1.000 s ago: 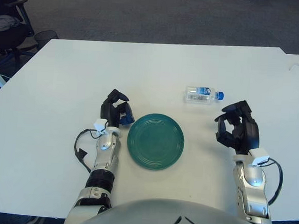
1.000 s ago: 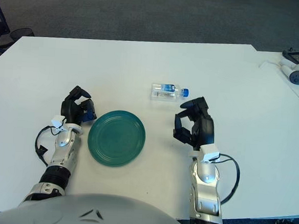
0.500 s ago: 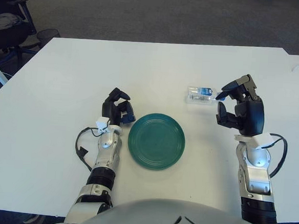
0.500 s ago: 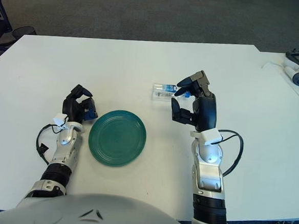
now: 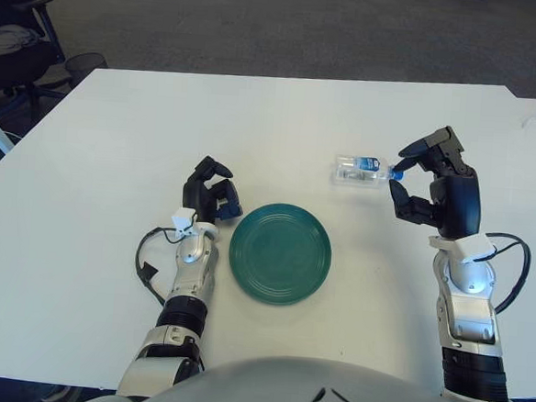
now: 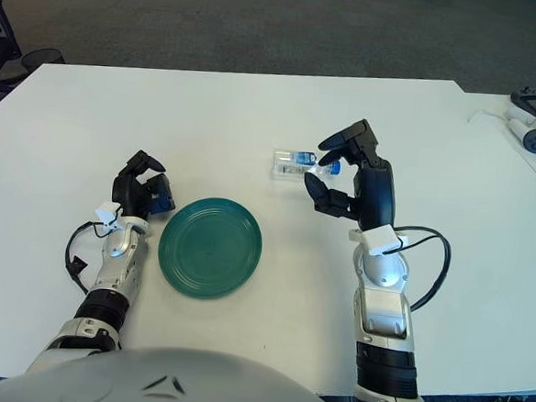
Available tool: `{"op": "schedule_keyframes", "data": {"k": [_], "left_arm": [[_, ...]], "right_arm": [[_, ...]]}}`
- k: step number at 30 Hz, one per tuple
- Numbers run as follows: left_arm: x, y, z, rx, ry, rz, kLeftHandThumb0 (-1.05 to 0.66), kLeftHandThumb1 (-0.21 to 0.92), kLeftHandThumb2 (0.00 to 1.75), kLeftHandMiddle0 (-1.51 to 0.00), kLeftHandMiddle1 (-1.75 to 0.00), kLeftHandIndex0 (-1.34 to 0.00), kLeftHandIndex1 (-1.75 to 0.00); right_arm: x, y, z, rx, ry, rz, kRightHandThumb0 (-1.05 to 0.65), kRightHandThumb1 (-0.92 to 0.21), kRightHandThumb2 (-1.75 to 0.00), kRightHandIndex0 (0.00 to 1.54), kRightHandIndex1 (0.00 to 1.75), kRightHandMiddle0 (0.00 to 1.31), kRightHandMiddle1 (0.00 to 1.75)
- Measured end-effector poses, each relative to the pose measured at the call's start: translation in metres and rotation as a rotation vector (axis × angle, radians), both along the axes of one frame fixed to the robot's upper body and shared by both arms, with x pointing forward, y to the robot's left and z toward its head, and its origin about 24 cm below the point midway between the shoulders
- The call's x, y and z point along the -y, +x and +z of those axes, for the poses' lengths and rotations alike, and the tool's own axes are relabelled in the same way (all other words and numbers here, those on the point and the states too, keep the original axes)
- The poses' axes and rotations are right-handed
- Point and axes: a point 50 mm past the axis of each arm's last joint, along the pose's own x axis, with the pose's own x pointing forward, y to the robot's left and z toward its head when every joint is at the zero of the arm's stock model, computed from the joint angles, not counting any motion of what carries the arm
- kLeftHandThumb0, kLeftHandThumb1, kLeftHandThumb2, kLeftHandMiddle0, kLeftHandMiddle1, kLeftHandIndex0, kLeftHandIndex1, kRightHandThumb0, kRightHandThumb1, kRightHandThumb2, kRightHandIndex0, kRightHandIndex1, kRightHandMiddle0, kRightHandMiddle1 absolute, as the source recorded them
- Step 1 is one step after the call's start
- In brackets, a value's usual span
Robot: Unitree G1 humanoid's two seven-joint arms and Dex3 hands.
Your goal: Put the bottle into the plate.
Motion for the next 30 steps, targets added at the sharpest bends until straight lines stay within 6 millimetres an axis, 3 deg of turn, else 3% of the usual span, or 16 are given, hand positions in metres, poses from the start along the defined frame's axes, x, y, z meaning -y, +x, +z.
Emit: {"op": "schedule_keyframes", "data": {"k": [3,6,9,12,15,19,25,30], "left_arm": [[0.0,0.001,0.0,0.0,0.002,-0.002,-0.6,0.04,1.66,-1.31,-1.75,-0.84,-1.75],[0.001,0.001,0.0,0.0,0.002,-0.003,-0.6,0.03,1.66,-1.32,-1.75,-0.85,-1.75],[0.001,0.002,0.0,0.0,0.002,-0.003,-0.61,0.03,1.67,-1.32,-1.75,-0.86,-1.75],[0.001,0.002,0.0,0.0,0.003,-0.003,-0.61,0.02,1.68,-1.32,-1.75,-0.86,-1.75],[0.001,0.003,0.0,0.0,0.002,-0.002,-0.62,0.01,1.69,-1.32,-1.75,-0.87,-1.75],[0.0,0.003,0.0,0.0,0.001,0.0,-0.62,0.01,1.69,-1.32,-1.75,-0.87,-1.75],[0.0,0.005,0.0,0.003,-0.013,0.001,-0.59,0.06,1.63,-1.32,-1.75,-0.82,-1.75],[0.001,0.006,0.0,0.003,-0.013,-0.001,-0.58,0.07,1.61,-1.31,-1.75,-0.81,-1.75]], "right_arm": [[0.0,0.006,0.008,0.02,-0.053,-0.021,-0.01,-0.9,-0.41,0.39,1.5,0.23,1.57],[-0.001,0.013,0.016,0.032,-0.097,-0.033,-0.24,-0.91,-0.42,0.32,1.33,0.27,1.62],[-0.001,0.018,0.024,0.048,-0.126,-0.039,-0.32,-0.92,-0.43,0.28,1.25,0.27,1.65],[-0.001,0.024,0.03,0.06,-0.18,-0.052,-0.49,-0.74,-0.62,0.27,1.14,0.13,1.37],[0.0,0.032,0.035,0.067,-0.245,-0.07,-0.59,-0.7,-0.67,0.25,1.06,0.07,1.27],[0.002,0.039,0.039,0.08,-0.316,-0.101,-0.66,-0.73,-0.63,0.23,1.01,0.03,1.21],[0.0,0.043,0.04,0.088,-0.456,-0.138,-0.77,-0.85,-0.39,0.15,0.79,0.0,1.04],[-0.006,0.042,0.042,0.073,-0.492,-0.115,-0.77,-0.82,-0.33,0.08,0.62,0.0,0.91]]}}
